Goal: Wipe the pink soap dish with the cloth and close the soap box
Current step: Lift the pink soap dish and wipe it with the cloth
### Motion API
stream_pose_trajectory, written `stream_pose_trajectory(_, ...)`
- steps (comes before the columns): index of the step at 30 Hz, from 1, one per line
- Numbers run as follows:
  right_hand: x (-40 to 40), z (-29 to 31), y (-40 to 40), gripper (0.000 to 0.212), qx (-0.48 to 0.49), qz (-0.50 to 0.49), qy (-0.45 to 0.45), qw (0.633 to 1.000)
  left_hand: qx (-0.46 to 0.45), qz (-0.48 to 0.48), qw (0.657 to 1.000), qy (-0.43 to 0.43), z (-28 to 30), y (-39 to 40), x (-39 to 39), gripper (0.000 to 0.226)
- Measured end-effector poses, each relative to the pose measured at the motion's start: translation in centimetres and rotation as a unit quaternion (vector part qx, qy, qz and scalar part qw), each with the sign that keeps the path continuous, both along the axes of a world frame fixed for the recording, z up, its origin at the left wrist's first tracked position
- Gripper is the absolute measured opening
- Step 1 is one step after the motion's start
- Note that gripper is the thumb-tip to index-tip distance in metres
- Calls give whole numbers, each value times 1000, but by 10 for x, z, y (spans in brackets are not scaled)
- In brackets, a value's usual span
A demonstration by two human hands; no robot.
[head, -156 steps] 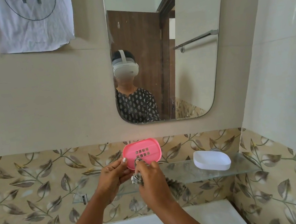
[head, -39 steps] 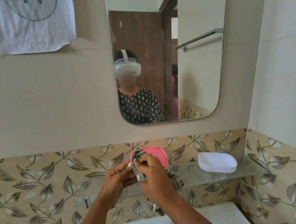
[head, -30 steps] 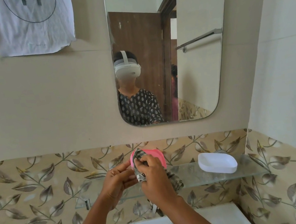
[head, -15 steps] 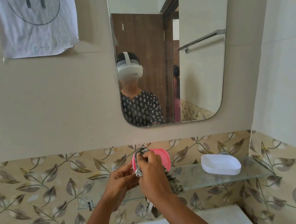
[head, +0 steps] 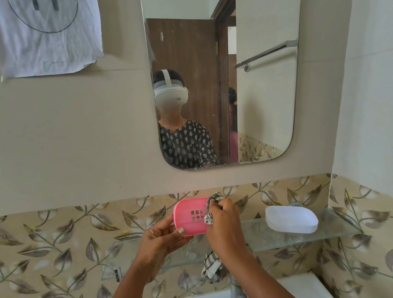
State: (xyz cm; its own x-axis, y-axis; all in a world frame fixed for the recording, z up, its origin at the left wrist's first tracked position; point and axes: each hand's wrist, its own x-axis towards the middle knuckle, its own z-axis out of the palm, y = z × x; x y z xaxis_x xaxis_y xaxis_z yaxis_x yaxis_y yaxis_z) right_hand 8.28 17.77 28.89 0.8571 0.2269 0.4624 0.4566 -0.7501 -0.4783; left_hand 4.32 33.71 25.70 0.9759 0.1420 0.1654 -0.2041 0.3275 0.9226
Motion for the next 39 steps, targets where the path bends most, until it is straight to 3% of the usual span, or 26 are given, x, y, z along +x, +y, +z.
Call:
stream_pose_trajectory(12, -27, -3, 29, 62, -12, 126, -92, 988, 10, -10, 1000, -6, -2, 3, 1, 46)
stream_pose_trajectory(18, -20, -1, 21, 63, -26, 60, -75, 995, 5, -1, 1000, -3, -2, 0, 0, 45)
stream_pose_trajectory(23, -3, 6, 2, 52, -12, -4, -11, 1000, -4, 1, 1000, 5, -2, 1, 1, 51)
stream_pose_trajectory(39, -5, -6, -2, 44, 1, -42, 23, 999, -8, 14, 1000, 3, -1, 0, -1, 55)
